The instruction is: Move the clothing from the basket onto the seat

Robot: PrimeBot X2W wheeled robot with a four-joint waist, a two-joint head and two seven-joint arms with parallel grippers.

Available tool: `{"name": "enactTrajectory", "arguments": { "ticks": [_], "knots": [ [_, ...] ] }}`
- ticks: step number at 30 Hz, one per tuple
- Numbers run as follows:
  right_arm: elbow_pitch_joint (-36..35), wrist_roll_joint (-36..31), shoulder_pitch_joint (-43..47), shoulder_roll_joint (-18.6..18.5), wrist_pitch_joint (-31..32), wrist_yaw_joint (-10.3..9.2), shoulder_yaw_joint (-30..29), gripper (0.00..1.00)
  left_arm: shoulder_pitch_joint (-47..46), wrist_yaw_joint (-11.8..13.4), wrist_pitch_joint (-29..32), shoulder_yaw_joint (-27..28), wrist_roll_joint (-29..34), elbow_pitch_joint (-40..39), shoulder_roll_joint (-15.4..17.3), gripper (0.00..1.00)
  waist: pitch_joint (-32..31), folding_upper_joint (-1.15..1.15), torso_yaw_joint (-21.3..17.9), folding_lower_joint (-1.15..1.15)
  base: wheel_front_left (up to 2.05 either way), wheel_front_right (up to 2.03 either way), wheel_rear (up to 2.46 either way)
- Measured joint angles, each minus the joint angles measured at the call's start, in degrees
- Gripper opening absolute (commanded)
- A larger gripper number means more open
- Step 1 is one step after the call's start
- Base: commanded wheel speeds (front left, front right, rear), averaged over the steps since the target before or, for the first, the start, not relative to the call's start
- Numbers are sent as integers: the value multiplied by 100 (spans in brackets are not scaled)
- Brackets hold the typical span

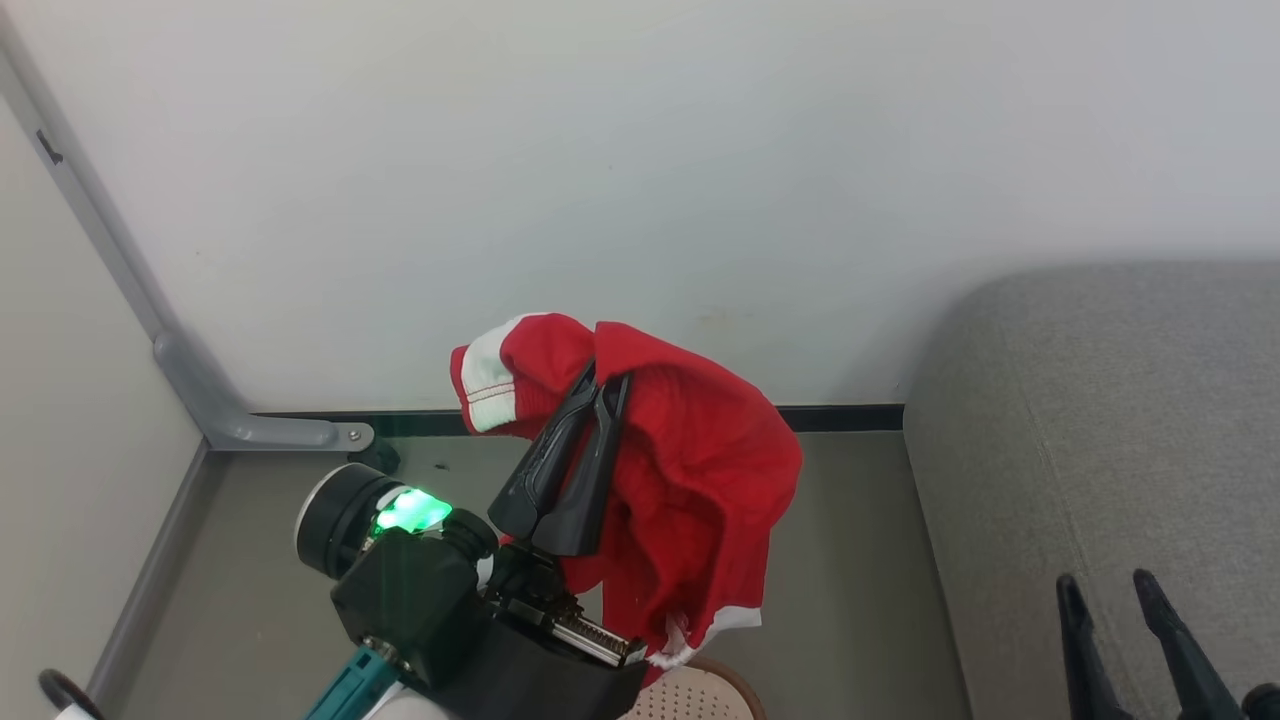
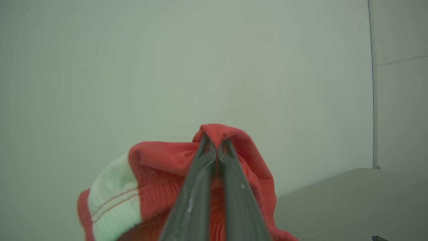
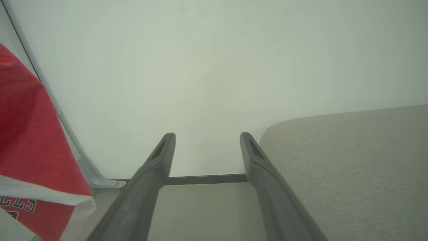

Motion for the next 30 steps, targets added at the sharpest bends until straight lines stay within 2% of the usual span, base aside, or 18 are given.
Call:
{"name": "enactTrajectory", "arguments": {
  "ticks": [9, 15, 20, 27, 30],
  "knots": [
    [147, 5, -609, -176, 111, 624, 414, 100, -6, -58, 29, -143, 0, -64, -51, 0, 35, 0, 139, 0, 0, 0, 0],
    [291, 51, -1148, -280, 261, 1110, 751, 100, -16, -62, 29, -166, -1, -55, -58, 0, 50, 0, 260, 0, 0, 0, 0],
    [367, 133, -1442, -371, 414, 1236, 1138, 100, -26, -103, 27, -192, -1, -58, -68, 0, 56, 0, 348, 0, 0, 0, 0],
    [501, 398, -1882, -549, 658, 1241, 1816, 100, -27, -104, 27, -200, -1, -78, -63, 0, 73, 0, 422, 0, 0, 0, 0],
    [397, 615, -2121, -825, 712, 1240, 2392, 100, -31, -137, 27, -229, 0, -127, -59, 0, 82, 0, 447, 0, 0, 0, 0]
  ]
}}
